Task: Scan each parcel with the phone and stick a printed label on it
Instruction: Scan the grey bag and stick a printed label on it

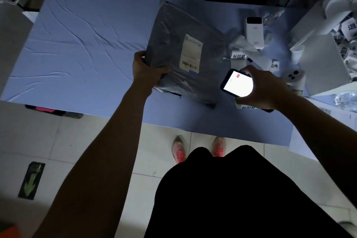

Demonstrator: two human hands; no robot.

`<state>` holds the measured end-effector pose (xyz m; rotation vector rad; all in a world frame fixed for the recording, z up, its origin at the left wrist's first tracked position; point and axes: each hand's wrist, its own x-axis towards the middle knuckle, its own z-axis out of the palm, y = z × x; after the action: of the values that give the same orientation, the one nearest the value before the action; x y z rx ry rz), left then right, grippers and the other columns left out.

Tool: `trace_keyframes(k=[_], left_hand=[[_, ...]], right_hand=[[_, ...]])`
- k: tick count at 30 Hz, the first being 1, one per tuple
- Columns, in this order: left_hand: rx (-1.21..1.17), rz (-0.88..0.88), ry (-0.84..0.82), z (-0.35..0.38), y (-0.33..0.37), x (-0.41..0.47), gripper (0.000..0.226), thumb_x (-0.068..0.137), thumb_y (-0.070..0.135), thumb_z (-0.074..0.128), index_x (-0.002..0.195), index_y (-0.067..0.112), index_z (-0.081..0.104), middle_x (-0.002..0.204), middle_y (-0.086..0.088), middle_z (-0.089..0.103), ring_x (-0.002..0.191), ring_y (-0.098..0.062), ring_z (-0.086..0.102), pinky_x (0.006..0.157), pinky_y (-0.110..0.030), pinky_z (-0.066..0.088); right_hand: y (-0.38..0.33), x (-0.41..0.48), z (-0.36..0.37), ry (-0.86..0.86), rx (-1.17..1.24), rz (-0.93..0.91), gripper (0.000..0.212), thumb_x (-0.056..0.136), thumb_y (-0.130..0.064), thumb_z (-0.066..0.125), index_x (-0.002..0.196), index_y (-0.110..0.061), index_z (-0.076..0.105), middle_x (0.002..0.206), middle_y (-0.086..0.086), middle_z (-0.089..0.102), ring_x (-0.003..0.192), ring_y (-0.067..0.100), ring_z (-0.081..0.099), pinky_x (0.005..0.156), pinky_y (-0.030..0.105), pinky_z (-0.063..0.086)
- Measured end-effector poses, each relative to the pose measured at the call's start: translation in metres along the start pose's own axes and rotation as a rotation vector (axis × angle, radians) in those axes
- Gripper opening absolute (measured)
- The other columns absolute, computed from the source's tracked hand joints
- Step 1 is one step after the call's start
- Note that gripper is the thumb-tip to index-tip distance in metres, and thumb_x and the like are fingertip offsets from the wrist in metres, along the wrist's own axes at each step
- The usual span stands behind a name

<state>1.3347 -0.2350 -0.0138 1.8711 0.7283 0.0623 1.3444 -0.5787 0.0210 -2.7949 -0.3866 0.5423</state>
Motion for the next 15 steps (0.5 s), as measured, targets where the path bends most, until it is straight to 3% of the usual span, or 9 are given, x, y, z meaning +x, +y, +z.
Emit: trace_keyframes(k=[2,6,11,15], left_hand=[[0.026,0.019,-0.013,0.001,0.005,0.003,0.090,0.056,0.023,0.096,0.132,0.019,0.048,0.099,0.016,0.054,0.087,-0.006,0.056,0.051,-0.006,0.044],[0.113,0.067,-0.036,0.004,0.010,0.006,0.090,0.059,0.030,0.096,0.134,0.019,0.046,0.108,0.011,0.053,0.098,-0.013,0.053,0.064,-0.008,0.039],[0.112,0.053,-0.088,0.004,0.010,0.011,0.092,0.062,0.028,0.095,0.137,0.019,0.043,0.116,0.006,0.051,0.105,-0.017,0.053,0.080,-0.024,0.047],[0.150,-0.032,-0.192,0.002,-0.003,0.015,0.093,0.064,0.031,0.094,0.138,0.015,0.039,0.130,-0.004,0.050,0.109,-0.021,0.054,0.073,-0.018,0.046]], right_hand=[[-0.001,0.000,0.001,0.030,0.022,0.006,0.084,0.065,-0.052,0.085,0.134,-0.025,0.043,0.125,0.001,0.063,0.110,0.025,0.062,0.085,0.043,0.054],[-0.001,0.000,0.000,0.037,0.040,0.010,0.083,0.067,-0.047,0.085,0.135,-0.024,0.044,0.123,0.001,0.064,0.101,0.021,0.063,0.086,0.046,0.056],[0.008,0.001,0.003,0.078,0.121,0.070,0.084,0.066,-0.046,0.087,0.134,-0.022,0.045,0.116,0.003,0.068,0.089,0.019,0.067,0.080,0.045,0.060],[0.024,0.000,0.021,0.157,0.226,0.267,0.087,0.065,-0.045,0.089,0.136,-0.014,0.049,0.115,0.009,0.068,0.098,0.027,0.065,0.079,0.035,0.054]])
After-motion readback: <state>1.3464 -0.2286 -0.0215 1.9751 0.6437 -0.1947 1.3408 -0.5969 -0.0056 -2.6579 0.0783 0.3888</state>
